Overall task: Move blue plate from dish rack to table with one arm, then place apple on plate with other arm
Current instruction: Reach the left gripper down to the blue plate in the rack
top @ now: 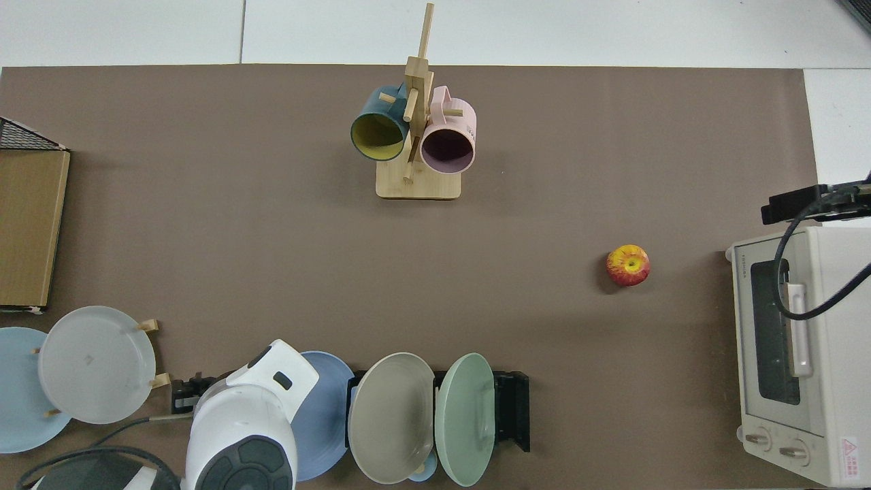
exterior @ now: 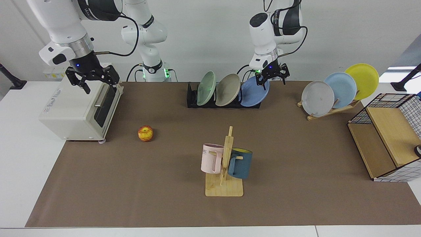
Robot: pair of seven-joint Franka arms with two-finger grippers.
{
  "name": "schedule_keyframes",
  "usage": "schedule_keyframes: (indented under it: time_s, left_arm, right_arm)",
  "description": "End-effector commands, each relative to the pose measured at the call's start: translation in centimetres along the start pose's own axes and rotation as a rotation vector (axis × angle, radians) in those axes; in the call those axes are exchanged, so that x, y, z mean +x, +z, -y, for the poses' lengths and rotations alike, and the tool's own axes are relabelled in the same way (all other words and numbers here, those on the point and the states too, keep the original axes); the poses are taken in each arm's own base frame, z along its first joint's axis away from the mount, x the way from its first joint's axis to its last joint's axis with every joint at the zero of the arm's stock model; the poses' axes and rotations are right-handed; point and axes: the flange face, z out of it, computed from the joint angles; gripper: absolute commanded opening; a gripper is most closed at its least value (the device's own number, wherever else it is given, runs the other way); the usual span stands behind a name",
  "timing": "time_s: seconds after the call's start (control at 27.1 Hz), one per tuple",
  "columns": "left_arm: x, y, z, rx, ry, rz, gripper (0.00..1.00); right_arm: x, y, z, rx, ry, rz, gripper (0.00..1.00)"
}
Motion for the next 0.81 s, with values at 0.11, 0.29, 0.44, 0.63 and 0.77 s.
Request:
schedule_keyframes:
  time_s: [0.11,0.29,0.44,0.63,0.77]
  left_arm:
    - [-3.1,2.4,-1.7,0.004,0.010,-0.005,0.99]
    - [-2.8,2.9,-1.7,-0.017,0.015,0.020,0.84]
    - [-2.9,3.1,-1.7,-0.017,0.034,0.023,0.83]
    - [-3.1,3.6,-2.0,-0.021,0.040,0.035,0.82]
    - [-3.2,3.9,-2.2,-0.024,0.046,0.045,0.74]
  right_arm:
    - [-0.6,-0.1,0.0,0.005,0.008,-0.012,1.00]
    - [-0.6,-0.1,0.0,0.005,0.008,-0.012,1.00]
    - [-0.6,-0.1,0.0,0.005,0.008,-0.012,1.00]
    - [-0.6,-0.1,0.0,0.005,0.008,-0.012,1.00]
    - [-0.6,-0.1,0.0,0.005,0.008,-0.012,1.00]
